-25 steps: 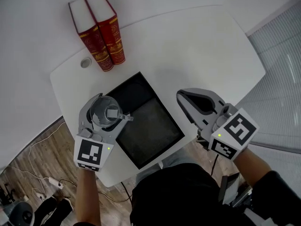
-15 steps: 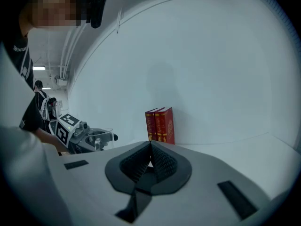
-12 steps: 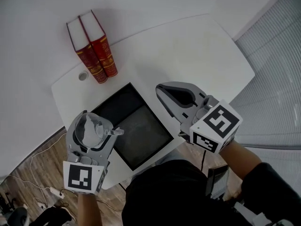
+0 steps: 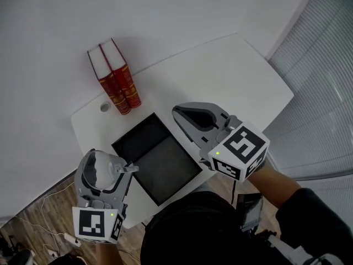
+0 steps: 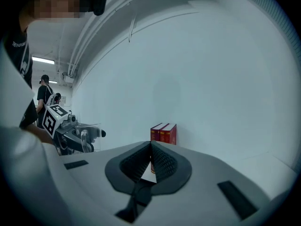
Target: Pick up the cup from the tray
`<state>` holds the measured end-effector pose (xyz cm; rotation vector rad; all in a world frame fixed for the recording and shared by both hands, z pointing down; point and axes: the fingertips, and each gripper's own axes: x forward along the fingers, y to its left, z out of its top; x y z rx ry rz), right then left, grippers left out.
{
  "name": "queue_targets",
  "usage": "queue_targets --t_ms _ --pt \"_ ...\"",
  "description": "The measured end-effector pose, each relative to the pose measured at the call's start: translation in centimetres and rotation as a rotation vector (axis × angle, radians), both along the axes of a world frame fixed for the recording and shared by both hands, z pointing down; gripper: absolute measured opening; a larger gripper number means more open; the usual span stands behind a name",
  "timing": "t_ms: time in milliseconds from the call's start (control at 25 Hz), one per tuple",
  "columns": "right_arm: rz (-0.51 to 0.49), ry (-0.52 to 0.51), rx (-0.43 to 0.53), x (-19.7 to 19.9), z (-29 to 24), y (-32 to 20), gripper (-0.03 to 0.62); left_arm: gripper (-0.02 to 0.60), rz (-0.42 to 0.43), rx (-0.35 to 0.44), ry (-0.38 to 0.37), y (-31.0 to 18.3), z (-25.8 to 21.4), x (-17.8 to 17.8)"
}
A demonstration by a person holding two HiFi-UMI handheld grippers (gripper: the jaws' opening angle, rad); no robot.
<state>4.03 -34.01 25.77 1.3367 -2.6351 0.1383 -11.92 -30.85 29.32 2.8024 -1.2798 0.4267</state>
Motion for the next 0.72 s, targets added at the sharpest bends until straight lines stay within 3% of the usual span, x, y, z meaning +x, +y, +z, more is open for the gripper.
queue_targets --t_ms 240,720 --pt "-0.003 -0.001 0.041 -0.6 -1.1 0.6 0.014 0.403 -0.058 0.021 0.005 0.8 -1.7 -1.8" --pt "0.023 0.0 0.077 -0.2 -1.7 1.0 0.014 0.403 -0.058 0.034 -0.004 1.7 -2.2 -2.0"
